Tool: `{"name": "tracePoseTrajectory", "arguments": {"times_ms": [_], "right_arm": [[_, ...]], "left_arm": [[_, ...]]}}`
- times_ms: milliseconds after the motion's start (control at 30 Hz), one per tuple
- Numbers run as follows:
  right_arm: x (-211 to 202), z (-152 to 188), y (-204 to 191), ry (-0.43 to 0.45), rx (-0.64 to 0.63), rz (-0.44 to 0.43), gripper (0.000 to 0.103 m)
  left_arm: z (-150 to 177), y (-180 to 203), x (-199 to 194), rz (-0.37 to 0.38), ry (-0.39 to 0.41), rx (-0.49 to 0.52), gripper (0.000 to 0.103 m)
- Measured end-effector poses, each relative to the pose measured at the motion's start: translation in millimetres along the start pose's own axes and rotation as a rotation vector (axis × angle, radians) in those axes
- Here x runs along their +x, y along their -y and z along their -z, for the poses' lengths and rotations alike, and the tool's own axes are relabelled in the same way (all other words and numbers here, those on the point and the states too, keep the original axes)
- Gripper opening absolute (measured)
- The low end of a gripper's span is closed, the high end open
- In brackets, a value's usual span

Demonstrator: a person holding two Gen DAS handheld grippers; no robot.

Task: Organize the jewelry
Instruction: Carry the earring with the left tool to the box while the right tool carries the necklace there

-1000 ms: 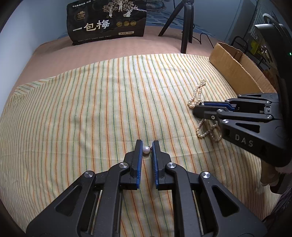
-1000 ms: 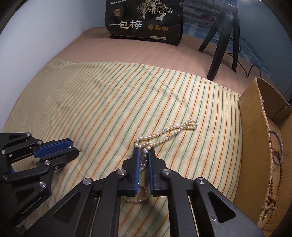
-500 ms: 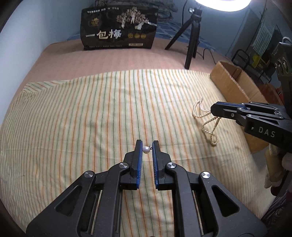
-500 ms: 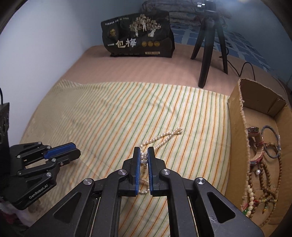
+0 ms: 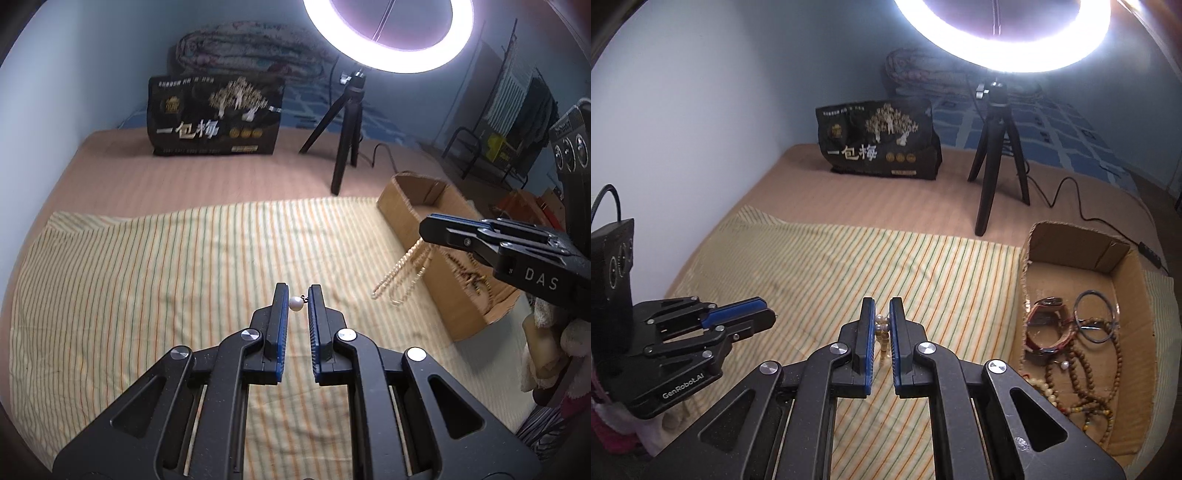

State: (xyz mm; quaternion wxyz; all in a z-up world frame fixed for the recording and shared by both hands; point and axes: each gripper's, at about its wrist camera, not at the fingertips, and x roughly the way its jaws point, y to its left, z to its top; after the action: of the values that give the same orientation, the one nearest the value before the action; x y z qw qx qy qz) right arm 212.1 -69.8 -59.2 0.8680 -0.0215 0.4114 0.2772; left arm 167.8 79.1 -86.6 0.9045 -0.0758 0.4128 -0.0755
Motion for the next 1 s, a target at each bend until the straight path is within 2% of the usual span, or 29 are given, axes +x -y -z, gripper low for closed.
{"name": "tracePoseTrajectory", "arguments": {"times_ms": [400,633,1000], "right_arm": [[-61,2,31,0.094,0.021,0.031,0.006],[-92,5,68,0.131,0.070,0.086,0.006],[-110,8,121,0.147,0.156,0.166,0.006]], "left_arm": [[-21,51,-21,0.066,0.074,0.049,0.009],[-28,95,-15,0.115,0.079,0.113,0.009],[-36,154,8,0.166,0.072,0.178,0.009]]}}
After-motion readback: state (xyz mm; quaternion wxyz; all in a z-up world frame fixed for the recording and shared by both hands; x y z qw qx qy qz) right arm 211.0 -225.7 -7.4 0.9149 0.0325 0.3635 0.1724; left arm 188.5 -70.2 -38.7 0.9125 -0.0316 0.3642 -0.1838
